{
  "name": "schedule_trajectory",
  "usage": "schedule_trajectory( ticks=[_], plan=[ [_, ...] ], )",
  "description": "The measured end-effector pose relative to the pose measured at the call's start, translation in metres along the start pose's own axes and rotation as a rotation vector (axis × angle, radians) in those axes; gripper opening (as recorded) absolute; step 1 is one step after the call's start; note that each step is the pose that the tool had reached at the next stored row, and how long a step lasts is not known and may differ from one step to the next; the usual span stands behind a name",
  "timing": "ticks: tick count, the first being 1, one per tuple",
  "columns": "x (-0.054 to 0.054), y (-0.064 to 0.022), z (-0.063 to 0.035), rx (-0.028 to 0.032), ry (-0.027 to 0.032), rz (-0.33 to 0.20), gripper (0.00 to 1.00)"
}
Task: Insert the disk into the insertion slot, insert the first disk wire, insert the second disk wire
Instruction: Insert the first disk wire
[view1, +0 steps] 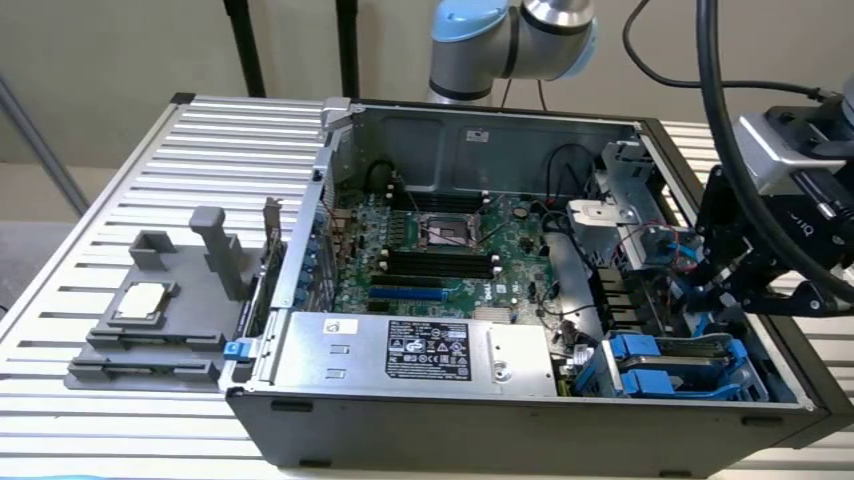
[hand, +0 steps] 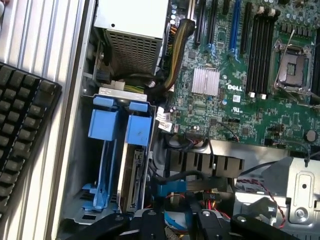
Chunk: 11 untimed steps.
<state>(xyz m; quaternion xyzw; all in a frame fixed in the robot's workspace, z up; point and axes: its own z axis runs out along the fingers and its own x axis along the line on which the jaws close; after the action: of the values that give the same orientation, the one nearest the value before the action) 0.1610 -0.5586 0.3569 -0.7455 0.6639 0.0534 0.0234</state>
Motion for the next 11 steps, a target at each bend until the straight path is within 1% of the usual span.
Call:
schedule_trajectory(
  ticks=[5,8,11],
  plan=[
    [-0.001,0.0121,0.0006,-0.0007,0.0001,-0.005,0.31],
    [0.001,0.0143,0.0003,-0.0009,0.0003,-0.005,0.31],
    [0.009,0.0153,-0.0005,-0.0008,-0.0002,-0.005,0.31]
  ],
)
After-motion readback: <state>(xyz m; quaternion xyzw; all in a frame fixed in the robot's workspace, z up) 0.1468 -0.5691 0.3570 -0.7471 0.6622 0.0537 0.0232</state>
